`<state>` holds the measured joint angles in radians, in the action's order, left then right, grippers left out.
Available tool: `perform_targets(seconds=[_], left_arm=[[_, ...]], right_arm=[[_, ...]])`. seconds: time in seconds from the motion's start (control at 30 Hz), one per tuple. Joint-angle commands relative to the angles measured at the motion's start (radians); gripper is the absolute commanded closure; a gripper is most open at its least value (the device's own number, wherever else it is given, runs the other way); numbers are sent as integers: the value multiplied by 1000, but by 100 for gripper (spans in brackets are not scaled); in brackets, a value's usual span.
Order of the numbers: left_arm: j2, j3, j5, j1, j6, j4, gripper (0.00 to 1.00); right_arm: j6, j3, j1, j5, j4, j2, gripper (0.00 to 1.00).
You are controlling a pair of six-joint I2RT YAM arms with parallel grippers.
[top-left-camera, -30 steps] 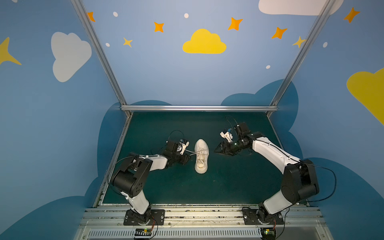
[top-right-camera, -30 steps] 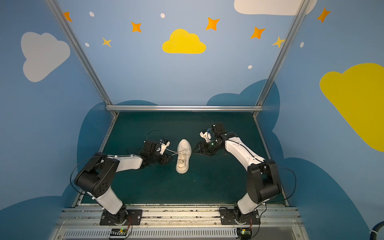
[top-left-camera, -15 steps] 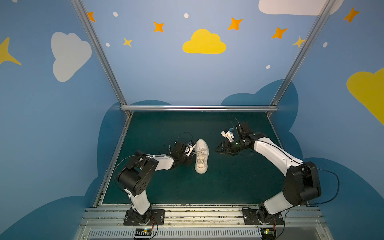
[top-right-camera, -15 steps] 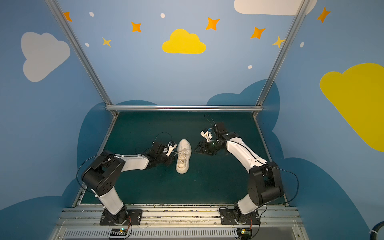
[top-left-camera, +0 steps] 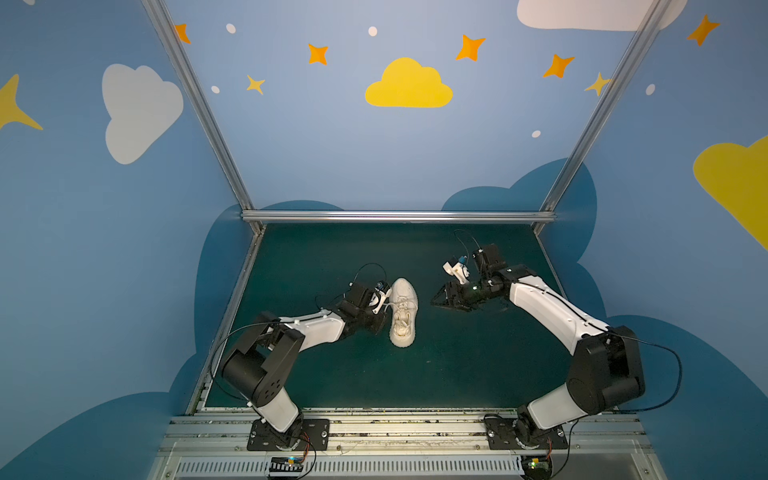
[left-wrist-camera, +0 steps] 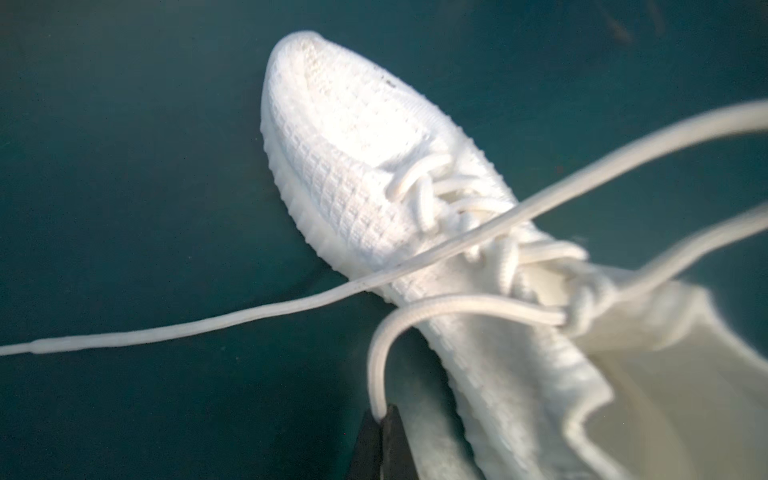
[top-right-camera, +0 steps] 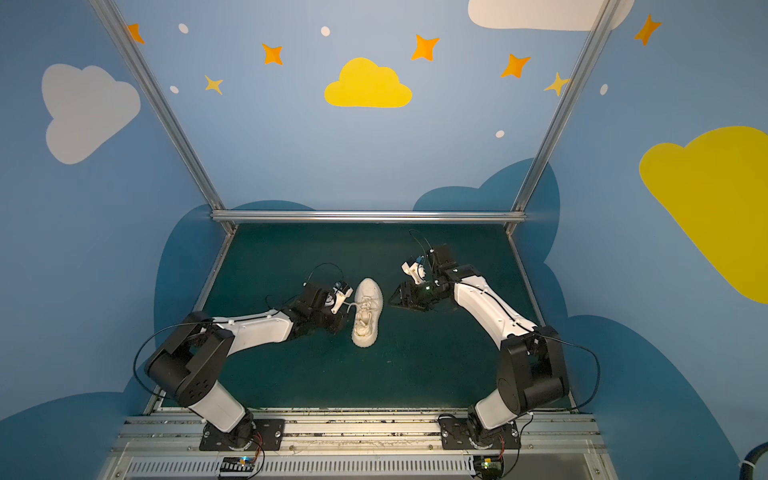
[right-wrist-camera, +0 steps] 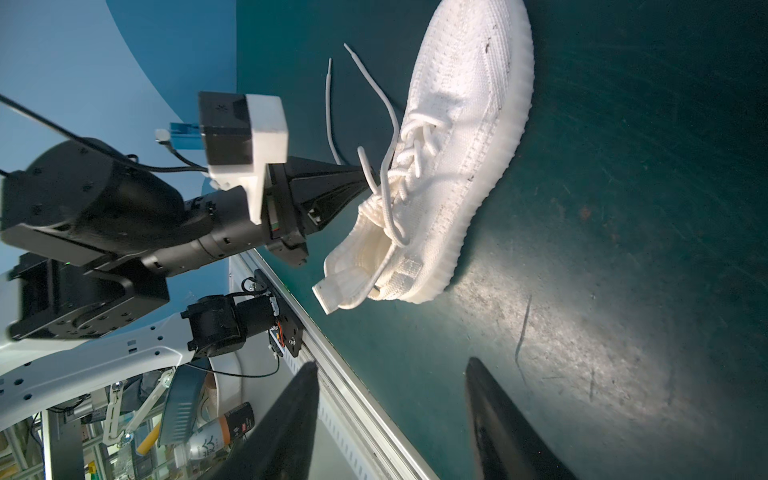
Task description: Tie the shoes
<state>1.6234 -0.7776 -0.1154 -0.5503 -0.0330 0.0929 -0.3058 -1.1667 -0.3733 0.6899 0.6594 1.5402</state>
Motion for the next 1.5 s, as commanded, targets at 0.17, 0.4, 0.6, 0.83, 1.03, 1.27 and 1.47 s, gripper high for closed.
perform_targets(seconds=[0.17, 0.4, 0.6, 0.83, 1.03, 1.27, 1.47], left_arm=[[-98, -120, -112, 8, -66, -200, 97], [-24, -307, -237, 26, -94, -327, 97], [59, -399, -304, 38, -130, -346, 97], [91, -439, -294, 38, -127, -360, 97], [92, -433, -297, 42, -125, -359, 97], [89, -430, -300, 47, -124, -353, 97], [84, -424, -302, 48, -118, -349, 97]], right_arm=[[26, -17, 5, 2, 19, 15, 44], [41, -59, 4, 13, 25, 60, 44], [90, -86, -4, 18, -16, 90, 49], [176, -81, -37, 45, -196, 113, 62], [223, -139, -84, 112, -265, 212, 65], [221, -208, -121, 161, -269, 305, 70], [226, -224, -123, 175, -273, 334, 73]])
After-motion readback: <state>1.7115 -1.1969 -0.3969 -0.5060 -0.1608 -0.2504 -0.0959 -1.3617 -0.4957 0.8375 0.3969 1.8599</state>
